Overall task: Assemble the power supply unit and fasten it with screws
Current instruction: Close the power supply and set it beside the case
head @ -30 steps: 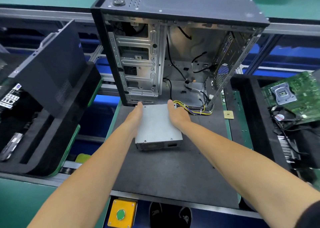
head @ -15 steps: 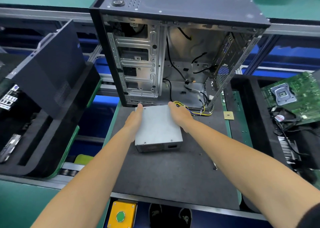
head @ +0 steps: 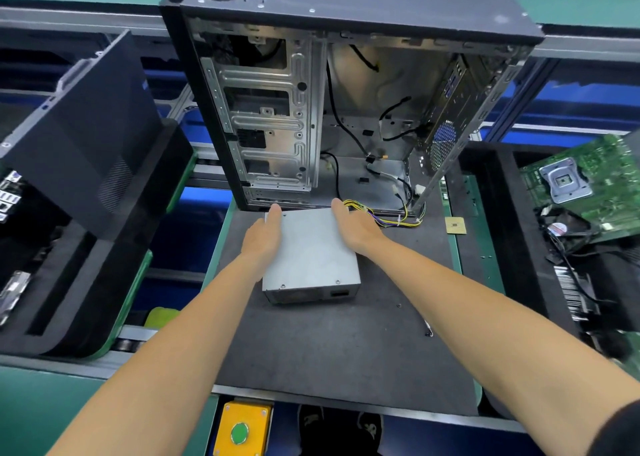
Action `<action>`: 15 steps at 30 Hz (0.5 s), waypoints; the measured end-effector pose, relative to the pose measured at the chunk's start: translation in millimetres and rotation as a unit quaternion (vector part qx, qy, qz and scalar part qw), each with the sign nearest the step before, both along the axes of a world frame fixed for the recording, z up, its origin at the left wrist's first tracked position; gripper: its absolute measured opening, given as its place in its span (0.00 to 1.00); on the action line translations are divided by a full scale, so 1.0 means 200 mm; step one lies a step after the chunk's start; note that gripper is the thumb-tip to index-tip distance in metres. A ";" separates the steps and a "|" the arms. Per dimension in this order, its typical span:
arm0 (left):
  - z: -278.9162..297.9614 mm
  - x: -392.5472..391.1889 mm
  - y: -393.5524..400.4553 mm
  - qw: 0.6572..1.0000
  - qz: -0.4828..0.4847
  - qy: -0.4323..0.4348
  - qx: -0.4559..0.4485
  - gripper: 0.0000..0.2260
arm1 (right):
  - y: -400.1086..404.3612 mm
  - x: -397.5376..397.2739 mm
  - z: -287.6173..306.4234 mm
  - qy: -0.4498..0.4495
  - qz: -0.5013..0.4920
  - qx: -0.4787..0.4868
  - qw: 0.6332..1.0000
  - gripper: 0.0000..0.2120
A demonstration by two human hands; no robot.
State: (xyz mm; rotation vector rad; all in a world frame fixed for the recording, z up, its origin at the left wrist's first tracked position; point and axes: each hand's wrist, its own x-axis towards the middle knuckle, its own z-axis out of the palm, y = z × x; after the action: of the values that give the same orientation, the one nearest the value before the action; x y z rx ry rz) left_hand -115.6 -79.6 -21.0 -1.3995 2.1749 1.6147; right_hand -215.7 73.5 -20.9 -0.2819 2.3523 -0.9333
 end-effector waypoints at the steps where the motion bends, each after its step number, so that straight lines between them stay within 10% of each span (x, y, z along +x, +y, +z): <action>1: 0.01 0.00 0.00 1.000 -0.006 -0.001 -0.010 0.33 | 0.00 0.00 0.00 0.006 0.008 0.004 1.000 0.31; 15: -0.01 0.02 0.02 0.994 0.032 -0.017 -0.104 0.36 | -0.01 0.00 0.02 0.012 0.020 0.021 0.999 0.35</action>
State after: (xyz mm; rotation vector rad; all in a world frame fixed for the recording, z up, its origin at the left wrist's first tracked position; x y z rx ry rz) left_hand -112.4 -75.7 -22.8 -1.5541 2.3578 1.4054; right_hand -215.6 72.1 -17.6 -0.3237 2.3766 -0.8643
